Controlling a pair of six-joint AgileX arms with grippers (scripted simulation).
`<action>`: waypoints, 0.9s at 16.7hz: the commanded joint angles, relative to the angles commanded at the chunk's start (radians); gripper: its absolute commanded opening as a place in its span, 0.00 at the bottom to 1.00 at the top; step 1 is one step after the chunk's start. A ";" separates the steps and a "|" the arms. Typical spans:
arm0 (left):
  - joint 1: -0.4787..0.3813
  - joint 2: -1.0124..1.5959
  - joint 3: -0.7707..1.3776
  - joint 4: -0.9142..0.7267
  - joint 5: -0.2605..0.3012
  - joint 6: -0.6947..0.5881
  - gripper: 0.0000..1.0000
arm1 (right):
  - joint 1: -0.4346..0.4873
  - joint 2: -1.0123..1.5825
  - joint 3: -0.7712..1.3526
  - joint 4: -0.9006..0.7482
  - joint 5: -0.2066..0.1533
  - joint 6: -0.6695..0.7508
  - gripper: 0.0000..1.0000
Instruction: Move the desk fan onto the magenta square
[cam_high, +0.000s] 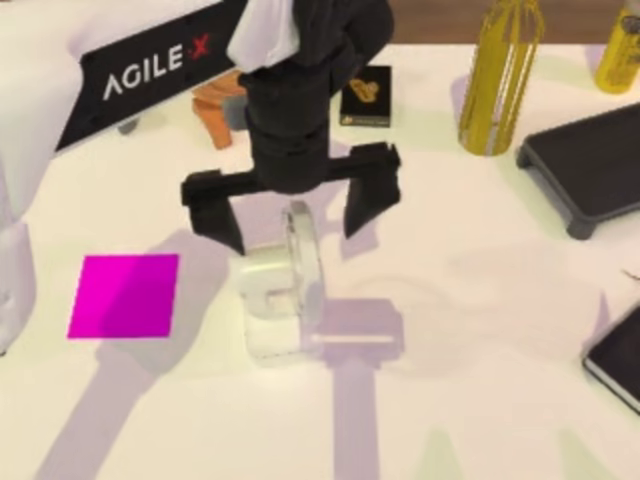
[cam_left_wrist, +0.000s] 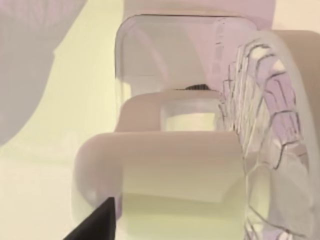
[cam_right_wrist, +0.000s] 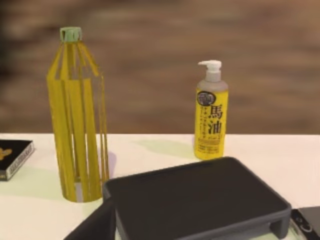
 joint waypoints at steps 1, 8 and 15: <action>0.000 0.000 0.000 0.000 0.000 0.000 0.85 | 0.000 0.000 0.000 0.000 0.000 0.000 1.00; 0.000 0.000 0.000 0.000 0.000 0.000 0.32 | 0.000 0.000 0.000 0.000 0.000 0.000 1.00; 0.000 0.000 0.000 0.000 0.000 0.000 0.00 | 0.000 0.000 0.000 0.000 0.000 0.000 1.00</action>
